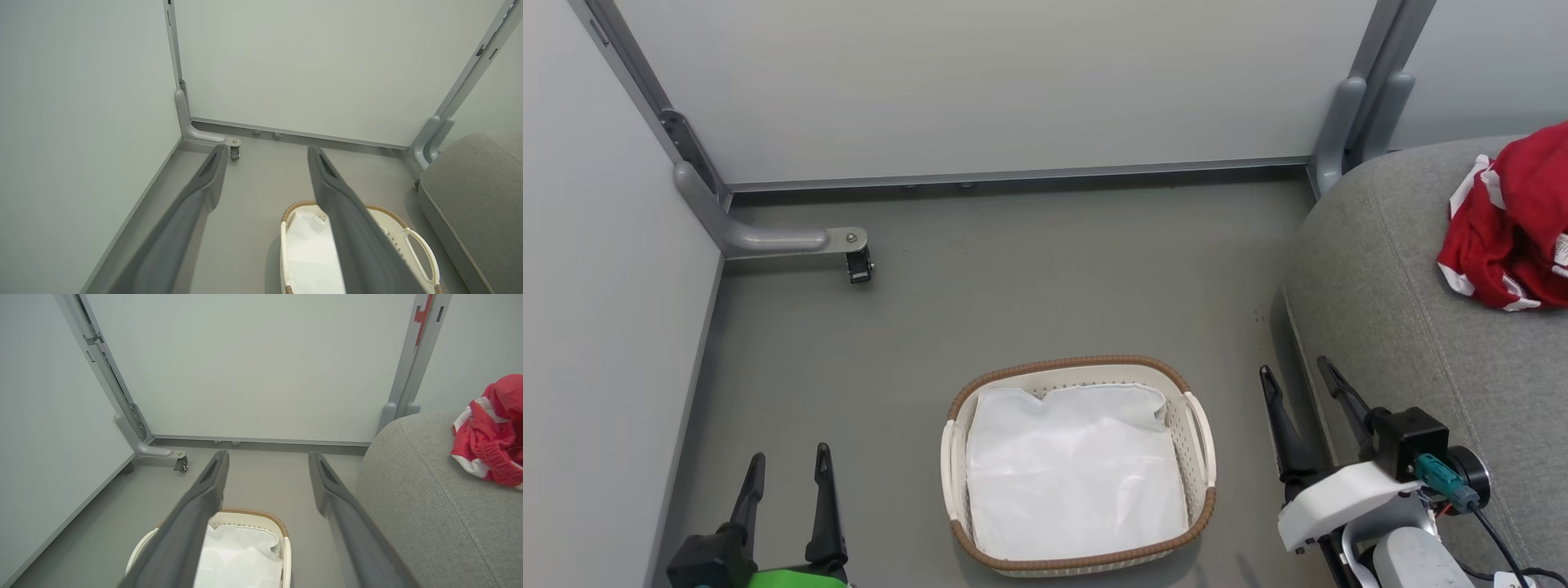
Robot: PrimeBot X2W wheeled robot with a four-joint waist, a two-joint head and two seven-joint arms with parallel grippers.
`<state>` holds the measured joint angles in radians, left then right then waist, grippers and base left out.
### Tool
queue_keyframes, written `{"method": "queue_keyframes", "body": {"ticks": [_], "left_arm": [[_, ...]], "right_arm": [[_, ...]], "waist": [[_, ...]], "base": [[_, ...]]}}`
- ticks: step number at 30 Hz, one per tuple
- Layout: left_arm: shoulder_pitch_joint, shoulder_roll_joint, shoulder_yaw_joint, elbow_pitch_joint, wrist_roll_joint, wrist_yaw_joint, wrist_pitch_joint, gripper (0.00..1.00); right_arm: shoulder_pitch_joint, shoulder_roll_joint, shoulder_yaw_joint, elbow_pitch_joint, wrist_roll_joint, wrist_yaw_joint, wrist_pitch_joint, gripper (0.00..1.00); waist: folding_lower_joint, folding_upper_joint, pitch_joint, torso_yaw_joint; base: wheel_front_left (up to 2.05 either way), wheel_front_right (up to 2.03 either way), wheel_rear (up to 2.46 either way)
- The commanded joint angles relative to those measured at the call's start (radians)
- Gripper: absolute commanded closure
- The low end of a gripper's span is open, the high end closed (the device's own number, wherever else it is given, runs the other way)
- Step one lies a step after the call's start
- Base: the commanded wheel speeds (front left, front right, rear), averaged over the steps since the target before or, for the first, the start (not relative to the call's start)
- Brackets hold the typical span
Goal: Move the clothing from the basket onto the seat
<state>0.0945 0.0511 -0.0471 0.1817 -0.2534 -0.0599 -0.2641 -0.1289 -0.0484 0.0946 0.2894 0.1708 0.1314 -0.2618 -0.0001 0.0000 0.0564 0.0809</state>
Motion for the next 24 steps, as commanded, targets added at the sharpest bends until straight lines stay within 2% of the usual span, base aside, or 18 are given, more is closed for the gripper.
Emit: {"method": "queue_keyframes", "body": {"ticks": [1, 6, 7, 11, 24], "left_arm": [[-0.017, -0.001, 0.000, 0.002, -0.005, 0.008, 0.000, 0.00], [-0.021, -0.001, 0.001, 0.004, -0.011, 0.008, 0.000, 0.00], [-0.005, 0.000, 0.000, 0.004, -0.003, 0.007, 0.000, 1.00], [0.004, -0.002, -0.002, 0.034, -0.005, 0.007, 0.001, 1.00], [-0.033, 0.006, 0.017, 0.040, -0.248, -0.007, 0.058, 1.00]], "right_arm": [[-0.005, -0.004, 0.001, 0.004, 0.007, -0.001, -0.005, 0.00], [-0.009, -0.004, -0.001, 0.006, -0.001, -0.001, -0.005, 0.00], [-0.004, 0.000, 0.001, 0.003, 0.002, 0.000, 0.000, 1.00], [0.016, 0.004, 0.002, 0.030, 0.004, 0.000, 0.002, 1.00], [0.016, 0.000, -0.031, 0.015, 0.256, 0.000, 0.063, 1.00]], "waist": [[0.0001, 0.0000, 0.001, 0.000], [0.0001, 0.0000, 0.006, -0.002], [0.0001, 0.0000, 0.005, -0.002], [0.0001, 0.0000, 0.006, -0.002], [0.0001, 0.0000, 0.000, -0.011]], "base": [[0.00, 0.00, 0.00], [0.00, 0.00, 0.00], [0.00, 0.00, 0.00], [0.00, 0.00, 0.00], [0.00, 0.00, 0.00]]}}
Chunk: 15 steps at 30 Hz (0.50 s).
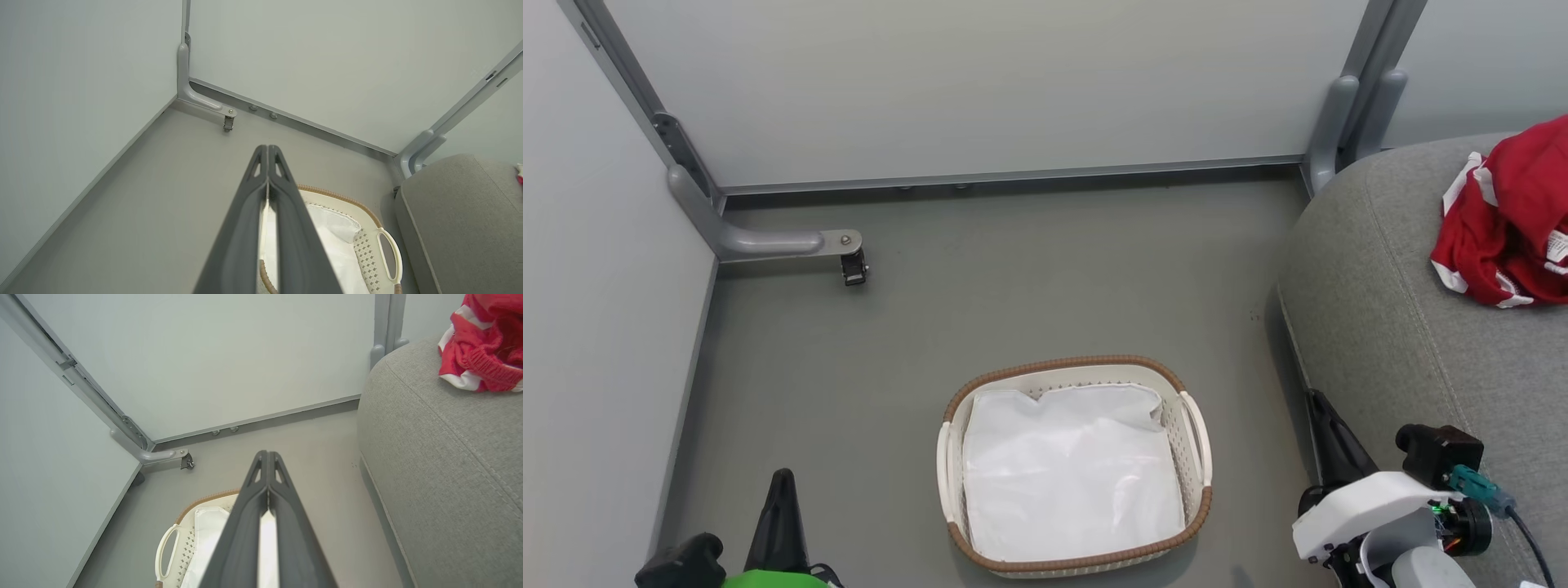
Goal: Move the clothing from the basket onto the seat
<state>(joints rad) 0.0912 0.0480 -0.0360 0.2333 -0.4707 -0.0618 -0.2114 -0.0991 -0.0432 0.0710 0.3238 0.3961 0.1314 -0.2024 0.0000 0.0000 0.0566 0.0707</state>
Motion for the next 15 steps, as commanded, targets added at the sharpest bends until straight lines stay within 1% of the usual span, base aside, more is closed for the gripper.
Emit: {"method": "queue_keyframes", "body": {"ticks": [1, 15], "left_arm": [[-0.032, 0.009, 0.007, -0.011, -0.045, -0.006, 0.009, 1.00], [-0.067, 0.015, 0.027, -0.008, -0.265, -0.019, 0.064, 1.00]], "right_arm": [[-0.014, -0.005, -0.009, -0.020, 0.046, 0.000, 0.008, 1.00], [-0.014, -0.008, -0.041, -0.033, 0.276, 0.000, 0.065, 1.00]], "waist": [[0.0000, 0.0000, -0.001, -0.001], [0.0000, 0.0000, -0.007, -0.010]], "base": [[0.00, 0.00, 0.00], [0.00, 0.00, 0.00]]}}
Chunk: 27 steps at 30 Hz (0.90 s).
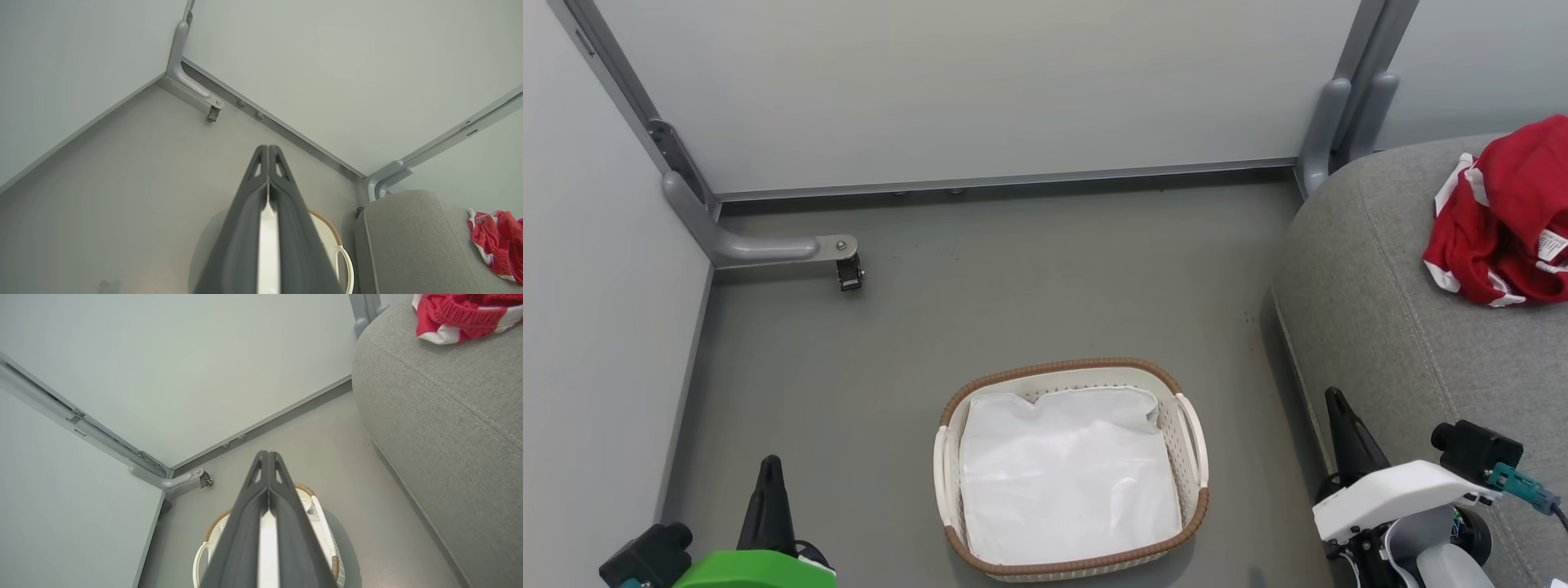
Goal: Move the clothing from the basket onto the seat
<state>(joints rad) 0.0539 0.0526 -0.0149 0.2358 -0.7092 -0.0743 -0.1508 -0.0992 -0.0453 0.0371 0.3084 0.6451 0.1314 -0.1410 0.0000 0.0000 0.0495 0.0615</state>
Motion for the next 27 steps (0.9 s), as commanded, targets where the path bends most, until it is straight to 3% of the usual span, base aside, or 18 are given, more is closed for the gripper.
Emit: {"method": "queue_keyframes", "body": {"ticks": [1, 27], "left_arm": [[-0.031, 0.010, 0.007, -0.010, -0.039, -0.007, 0.007, 1.00], [-0.081, 0.015, 0.041, -0.005, -0.356, -0.026, 0.091, 1.00]], "right_arm": [[-0.014, -0.006, -0.009, -0.018, 0.040, 0.000, 0.007, 1.00], [-0.014, -0.010, -0.057, -0.037, 0.374, -0.001, 0.094, 1.00]], "waist": [[0.0000, 0.0000, -0.001, -0.001], [0.0000, 0.0000, -0.013, -0.017]], "base": [[0.00, 0.00, 0.00], [0.00, 0.00, 0.00]]}}
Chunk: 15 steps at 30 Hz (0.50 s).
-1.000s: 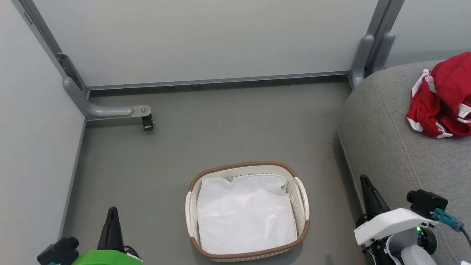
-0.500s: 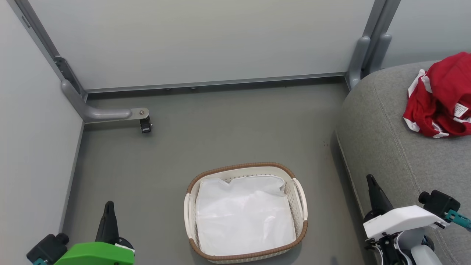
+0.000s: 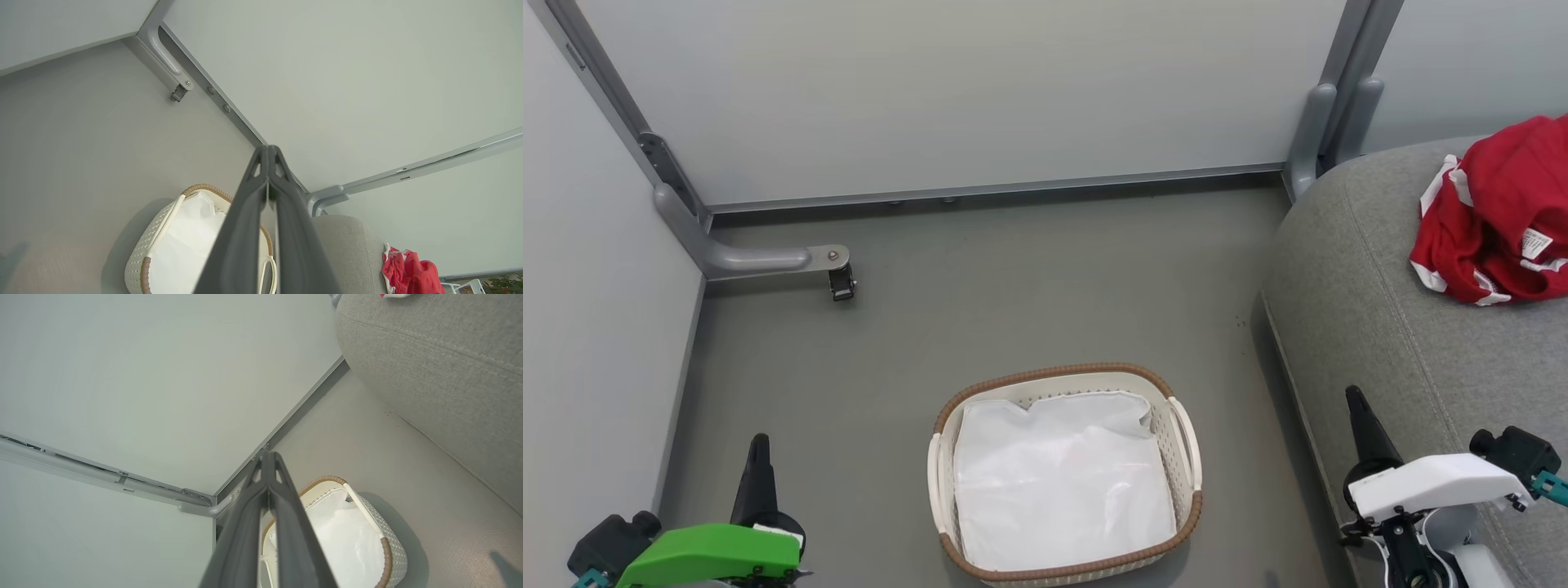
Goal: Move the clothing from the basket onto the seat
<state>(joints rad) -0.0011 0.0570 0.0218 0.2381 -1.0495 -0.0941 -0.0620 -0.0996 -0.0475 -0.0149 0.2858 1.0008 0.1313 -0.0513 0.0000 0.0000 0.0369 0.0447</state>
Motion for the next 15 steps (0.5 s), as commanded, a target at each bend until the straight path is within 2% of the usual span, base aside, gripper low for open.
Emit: {"method": "queue_keyframes", "body": {"ticks": [1, 15], "left_arm": [[-0.028, 0.010, 0.006, -0.007, -0.028, -0.006, 0.006, 1.00], [-0.049, 0.011, 0.024, -0.004, -0.166, -0.014, 0.044, 1.00]], "right_arm": [[-0.013, -0.008, -0.007, -0.015, 0.032, 0.000, 0.008, 1.00], [-0.013, -0.008, -0.029, -0.022, 0.178, 0.000, 0.046, 1.00]], "waist": [[0.0000, 0.0000, -0.001, -0.001], [0.0000, 0.0000, -0.007, -0.010]], "base": [[0.00, 0.00, 0.00], [0.00, 0.00, 0.00]]}}
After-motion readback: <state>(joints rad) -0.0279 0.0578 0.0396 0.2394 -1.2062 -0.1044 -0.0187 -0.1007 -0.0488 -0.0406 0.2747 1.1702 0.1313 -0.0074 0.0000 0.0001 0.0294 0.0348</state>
